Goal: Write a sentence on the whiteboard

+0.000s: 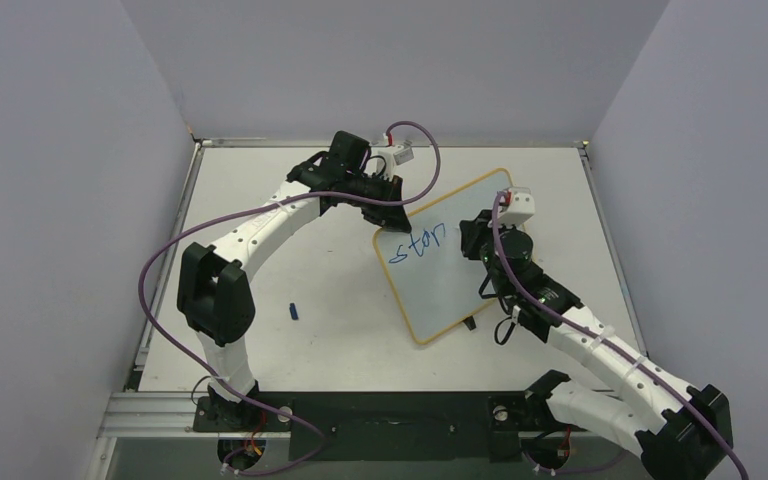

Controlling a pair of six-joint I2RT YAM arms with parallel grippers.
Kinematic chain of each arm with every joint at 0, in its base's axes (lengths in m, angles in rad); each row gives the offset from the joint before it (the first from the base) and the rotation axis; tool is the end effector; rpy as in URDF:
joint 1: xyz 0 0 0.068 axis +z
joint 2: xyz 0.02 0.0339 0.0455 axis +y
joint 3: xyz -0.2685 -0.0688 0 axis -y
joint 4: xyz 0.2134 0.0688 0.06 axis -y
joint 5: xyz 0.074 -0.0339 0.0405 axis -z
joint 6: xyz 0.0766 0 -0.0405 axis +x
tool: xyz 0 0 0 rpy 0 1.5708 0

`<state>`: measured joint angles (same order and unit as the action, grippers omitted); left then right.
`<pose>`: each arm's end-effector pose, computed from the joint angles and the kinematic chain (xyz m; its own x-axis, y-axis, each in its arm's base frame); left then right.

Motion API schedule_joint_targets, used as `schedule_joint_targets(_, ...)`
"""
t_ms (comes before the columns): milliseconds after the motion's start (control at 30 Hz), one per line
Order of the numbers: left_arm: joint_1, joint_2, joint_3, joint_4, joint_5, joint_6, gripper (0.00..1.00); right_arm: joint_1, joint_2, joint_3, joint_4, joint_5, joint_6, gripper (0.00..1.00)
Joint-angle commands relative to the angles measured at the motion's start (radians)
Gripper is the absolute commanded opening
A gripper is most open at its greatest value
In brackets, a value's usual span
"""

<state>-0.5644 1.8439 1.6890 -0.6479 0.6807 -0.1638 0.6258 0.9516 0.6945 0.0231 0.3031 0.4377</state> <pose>0.3166 -0.2575 0.3024 -0.7276 0.3107 -0.6116 0.6755 0.4798 -0.5599 0.1989 0.1156 0.3018 -0.3074 0.2769 -0.9104 -0.2135 0.9122 0.3496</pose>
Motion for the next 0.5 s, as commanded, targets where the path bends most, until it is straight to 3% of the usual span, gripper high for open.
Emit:
schedule_joint_targets(0,0.008,-0.042,0.026,-0.025,-0.124,0.052,0.00,-0.044,0.004,0.061,0.021,0.030,-0.009,0.00)
schedule_joint_targets(467,0.008,-0.042,0.023,-0.017,-0.124,0.047,0.00,-0.128,0.104,0.115,0.059,-0.055,-0.006,0.00)
